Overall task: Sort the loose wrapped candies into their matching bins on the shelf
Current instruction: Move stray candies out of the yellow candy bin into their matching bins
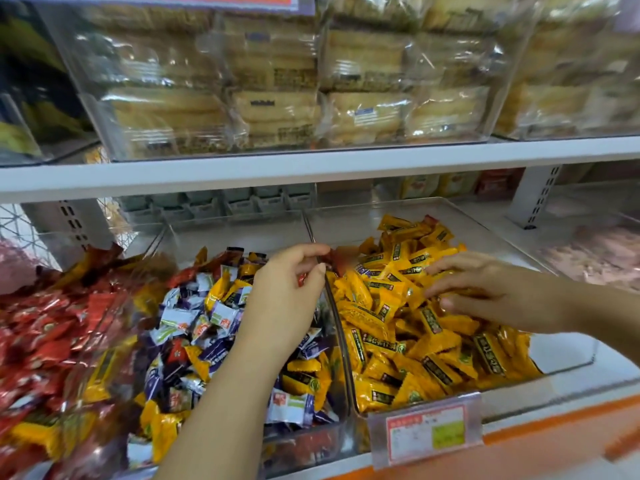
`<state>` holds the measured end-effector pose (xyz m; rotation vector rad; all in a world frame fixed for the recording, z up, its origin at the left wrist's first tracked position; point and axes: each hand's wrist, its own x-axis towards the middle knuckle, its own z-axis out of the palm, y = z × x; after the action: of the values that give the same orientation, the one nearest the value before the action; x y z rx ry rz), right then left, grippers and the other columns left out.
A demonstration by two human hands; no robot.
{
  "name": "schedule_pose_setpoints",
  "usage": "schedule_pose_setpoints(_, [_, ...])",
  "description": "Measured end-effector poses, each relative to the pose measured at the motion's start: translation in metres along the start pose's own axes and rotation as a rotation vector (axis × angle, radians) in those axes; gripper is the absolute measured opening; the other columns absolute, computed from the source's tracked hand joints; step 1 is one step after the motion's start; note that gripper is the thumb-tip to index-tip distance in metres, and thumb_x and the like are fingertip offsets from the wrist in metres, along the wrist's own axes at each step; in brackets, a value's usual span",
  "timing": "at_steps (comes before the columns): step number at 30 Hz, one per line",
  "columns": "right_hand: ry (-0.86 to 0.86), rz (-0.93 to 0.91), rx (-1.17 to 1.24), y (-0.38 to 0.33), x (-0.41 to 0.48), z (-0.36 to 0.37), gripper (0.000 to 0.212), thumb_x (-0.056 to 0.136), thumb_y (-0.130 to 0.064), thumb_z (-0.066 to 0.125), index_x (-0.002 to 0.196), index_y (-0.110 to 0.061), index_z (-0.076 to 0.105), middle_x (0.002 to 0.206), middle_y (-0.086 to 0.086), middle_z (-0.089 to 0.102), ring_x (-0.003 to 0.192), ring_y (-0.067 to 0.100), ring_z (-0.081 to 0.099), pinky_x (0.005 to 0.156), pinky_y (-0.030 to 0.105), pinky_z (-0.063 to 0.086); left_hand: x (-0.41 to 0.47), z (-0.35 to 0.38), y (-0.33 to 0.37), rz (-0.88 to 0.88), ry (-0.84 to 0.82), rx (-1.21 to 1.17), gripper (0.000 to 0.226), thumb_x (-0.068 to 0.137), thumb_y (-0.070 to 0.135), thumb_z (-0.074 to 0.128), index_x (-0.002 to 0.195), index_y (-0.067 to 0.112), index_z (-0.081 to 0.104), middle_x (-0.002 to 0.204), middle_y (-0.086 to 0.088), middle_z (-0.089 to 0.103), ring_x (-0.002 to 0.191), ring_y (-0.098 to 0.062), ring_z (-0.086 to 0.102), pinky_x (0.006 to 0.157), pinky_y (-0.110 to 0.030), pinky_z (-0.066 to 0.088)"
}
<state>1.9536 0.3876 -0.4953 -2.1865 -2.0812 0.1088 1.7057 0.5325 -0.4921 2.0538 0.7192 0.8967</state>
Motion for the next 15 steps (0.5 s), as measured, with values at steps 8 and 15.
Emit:
schedule_pose_setpoints(8, [-0.002, 0.043, 0.198, -0.073, 0.027, -0.039, 0.058, 0.085, -0.058, 0.035, 0.14, -0.039, 0.035, 0.142, -0.018, 0.034, 0.13, -0.003, 0.026, 0.106, 0.018, 0.019, 0.0, 0.001, 0.001, 0.009, 0.006, 0.011, 0.025, 0.095, 0.016, 0.053, 0.104, 0.038, 0.059, 0.092, 0.025, 0.055, 0.085, 0.019, 0.048, 0.067, 0.007, 0.034])
schedule_pose_setpoints(15, [-0.282, 0.04, -0.122, -0.097, 0.042, 0.007, 0.074, 0.089, -0.066, 0.032, 0.15, -0.031, 0.011, 0.159, -0.009, 0.0, 0.146, 0.016, -0.001, 0.118, 0.041, 0.001, 0.001, 0.002, -0.005, 0.036, -0.001, 0.008, 0.024, 0.095, 0.018, 0.053, 0.109, 0.036, 0.061, 0.109, 0.013, 0.06, 0.095, 0.015, 0.05, 0.071, 0.006, 0.034])
